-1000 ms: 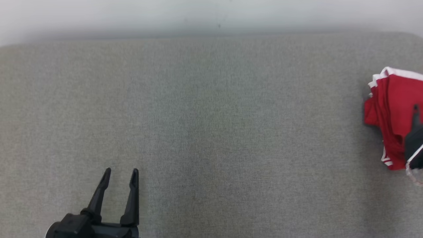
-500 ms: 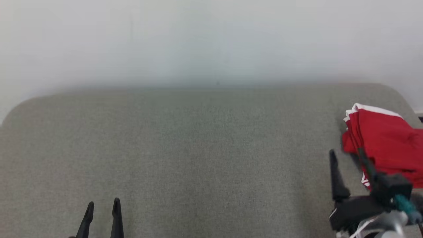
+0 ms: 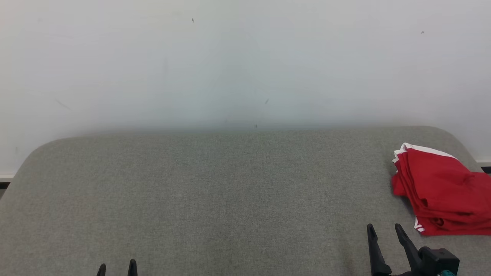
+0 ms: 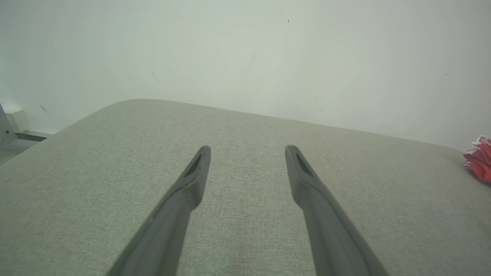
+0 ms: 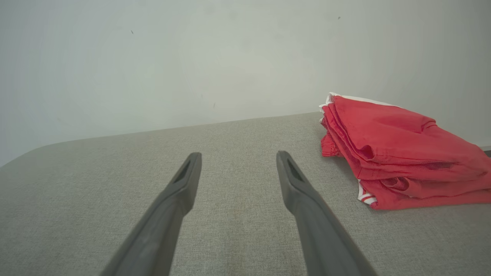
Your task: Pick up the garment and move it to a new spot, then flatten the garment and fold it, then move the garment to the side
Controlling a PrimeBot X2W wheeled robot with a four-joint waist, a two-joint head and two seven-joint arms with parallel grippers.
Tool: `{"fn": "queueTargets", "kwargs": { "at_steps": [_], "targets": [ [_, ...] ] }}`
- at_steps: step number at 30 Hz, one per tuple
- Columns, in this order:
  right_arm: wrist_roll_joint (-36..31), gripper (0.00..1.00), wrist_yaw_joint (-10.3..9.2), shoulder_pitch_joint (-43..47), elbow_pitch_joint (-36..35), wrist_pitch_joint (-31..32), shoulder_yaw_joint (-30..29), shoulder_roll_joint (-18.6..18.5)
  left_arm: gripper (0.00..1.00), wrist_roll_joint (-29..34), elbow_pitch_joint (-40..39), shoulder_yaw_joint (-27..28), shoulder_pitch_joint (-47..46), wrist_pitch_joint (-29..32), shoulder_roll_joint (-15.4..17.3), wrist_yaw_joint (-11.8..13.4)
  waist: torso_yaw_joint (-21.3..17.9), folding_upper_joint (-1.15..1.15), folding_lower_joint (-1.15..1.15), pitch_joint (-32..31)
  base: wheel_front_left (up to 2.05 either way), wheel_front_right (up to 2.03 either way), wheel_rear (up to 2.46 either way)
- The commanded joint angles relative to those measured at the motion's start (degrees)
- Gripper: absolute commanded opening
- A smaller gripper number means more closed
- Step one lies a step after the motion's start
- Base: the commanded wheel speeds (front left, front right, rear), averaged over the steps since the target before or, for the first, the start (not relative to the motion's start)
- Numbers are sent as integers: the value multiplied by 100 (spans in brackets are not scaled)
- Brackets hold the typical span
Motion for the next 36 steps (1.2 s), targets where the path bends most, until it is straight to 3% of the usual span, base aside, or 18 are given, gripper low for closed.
{"fn": "queueTargets", "kwargs": {
  "at_steps": [1, 24, 25, 29, 36],
  "targets": [
    [-70, 100, -11, 17, 32, -50, -7, 16, 100, 40, 23, 32, 80, -15, -25, -8, 5, 1, 1, -42, 0, 0, 0],
    [-14, 100, -11, -45, 142, -83, 81, 23, 100, 117, 120, 74, 4, -16, -51, -39, 43, 1, 1, 3, 0, 0, 0],
    [8, 0, 0, -11, 151, -67, 83, 11, 0, 91, 126, 65, 36, 0, -41, -34, 43, 1, 1, 3, 0, 0, 0],
    [52, 0, 1, 55, 345, -39, 65, 19, 0, 37, 319, 55, 54, 41, -56, -34, 45, 1, 2, 10, 0, 0, 0],
    [830, 0, 0, -122, 397, 151, -75, 18, 0, -729, 434, 67, -214, 259, -55, -35, 39, 1, 2, 50, 0, 0, 0]
  ]
}}
